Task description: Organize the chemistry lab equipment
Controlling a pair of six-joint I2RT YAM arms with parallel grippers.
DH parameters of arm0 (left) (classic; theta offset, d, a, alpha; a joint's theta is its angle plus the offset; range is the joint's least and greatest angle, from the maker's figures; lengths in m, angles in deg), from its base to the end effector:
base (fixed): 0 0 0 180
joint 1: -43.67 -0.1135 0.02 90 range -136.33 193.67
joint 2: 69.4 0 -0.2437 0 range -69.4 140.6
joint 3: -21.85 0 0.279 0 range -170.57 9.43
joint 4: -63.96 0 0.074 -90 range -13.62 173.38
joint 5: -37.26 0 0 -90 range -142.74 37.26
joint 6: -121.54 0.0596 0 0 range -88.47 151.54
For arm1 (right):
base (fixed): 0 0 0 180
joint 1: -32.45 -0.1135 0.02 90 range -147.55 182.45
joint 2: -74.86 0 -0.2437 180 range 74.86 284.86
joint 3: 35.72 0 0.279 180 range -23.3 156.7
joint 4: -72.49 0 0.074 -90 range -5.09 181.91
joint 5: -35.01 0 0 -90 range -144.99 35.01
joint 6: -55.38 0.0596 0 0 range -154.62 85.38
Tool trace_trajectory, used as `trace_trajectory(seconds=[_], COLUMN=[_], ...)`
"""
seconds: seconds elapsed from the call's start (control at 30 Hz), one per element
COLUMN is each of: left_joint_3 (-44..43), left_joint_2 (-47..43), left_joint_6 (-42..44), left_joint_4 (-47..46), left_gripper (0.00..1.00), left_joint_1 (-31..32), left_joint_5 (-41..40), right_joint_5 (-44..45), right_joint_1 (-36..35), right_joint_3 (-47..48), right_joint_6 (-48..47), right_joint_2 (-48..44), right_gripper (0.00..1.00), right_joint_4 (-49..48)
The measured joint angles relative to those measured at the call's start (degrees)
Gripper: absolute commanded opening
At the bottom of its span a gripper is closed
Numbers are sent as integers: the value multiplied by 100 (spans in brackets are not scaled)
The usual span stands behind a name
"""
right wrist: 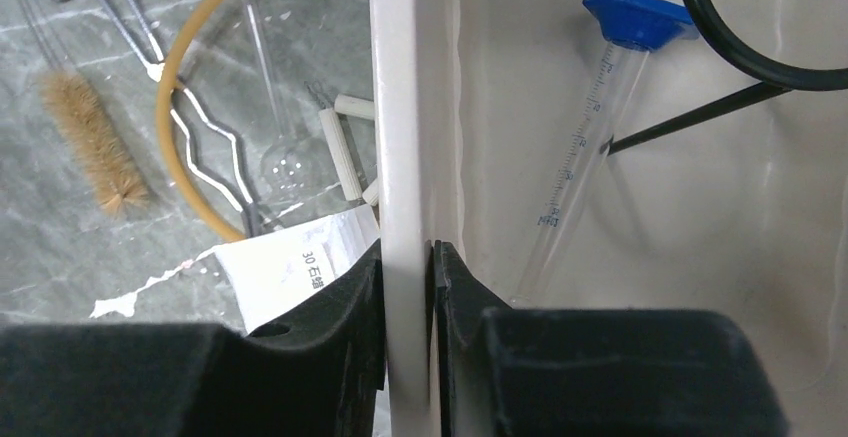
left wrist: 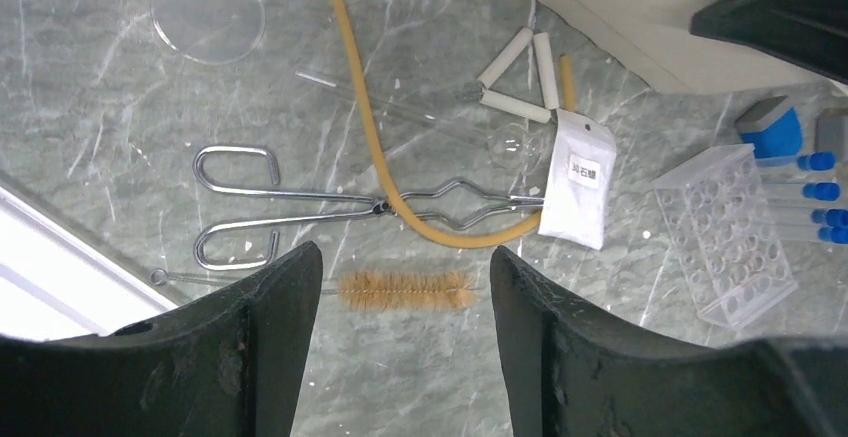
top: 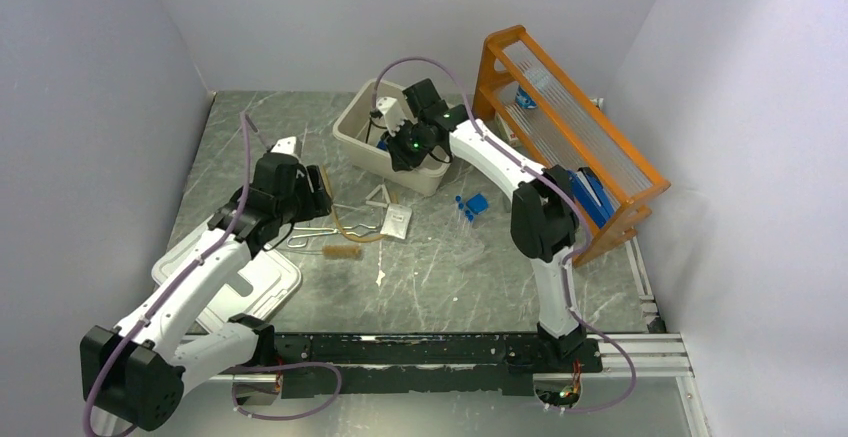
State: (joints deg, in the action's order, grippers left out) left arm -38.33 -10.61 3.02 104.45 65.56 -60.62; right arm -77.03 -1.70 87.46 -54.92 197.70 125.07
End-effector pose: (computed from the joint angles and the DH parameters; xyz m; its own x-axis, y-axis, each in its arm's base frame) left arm 0.2590 -0.0953 0.2448 -0.6434 -0.2512 -0.7232 -0.0417 0.9547 -0.2946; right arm 0.4098 0.3050 0.2177 -0.3671 -0.6376 -0.6772 -0.8934 0.4445 0.0658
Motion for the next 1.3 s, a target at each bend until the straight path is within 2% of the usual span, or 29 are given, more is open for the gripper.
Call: trace_trajectory(seconds=[0.13, 0.37, 0.53, 0.63, 0.83, 1.07, 1.3], left_joint_3=[173, 262, 273, 341, 710, 931, 868], left_joint_2=[98, 223, 293, 376, 754, 1484, 2374], left_joint_6=[-48, -138, -238, -337, -695, -1108, -1228], left_joint_4=[-68, -92, -118, -138, -411, -1178, -1626], left_gripper=[66, 68, 68, 65, 45, 43, 35], left_joint_1=[0, 0, 0, 0, 0, 37, 229], left_joint_5=[0, -7, -83, -175, -315, -313, -553], right_joint_5=[-2, 20, 518, 984, 1716, 1821, 1692], right_joint_1=[-94, -199, -310, -378, -498, -553, -612], right_joint_3=[-549, -1029, -1025, -1027, -1491, -2872, -4033], right_joint_6=[114, 564, 1051, 1360, 2048, 2809, 3233], right_joint_2=[-356, -726, -780, -887, -1825, -3222, -3700], right_gripper=[19, 42, 50, 51, 46, 42, 38], right_joint_4=[-181, -308, -417, -531, -1123, -2033, -2345])
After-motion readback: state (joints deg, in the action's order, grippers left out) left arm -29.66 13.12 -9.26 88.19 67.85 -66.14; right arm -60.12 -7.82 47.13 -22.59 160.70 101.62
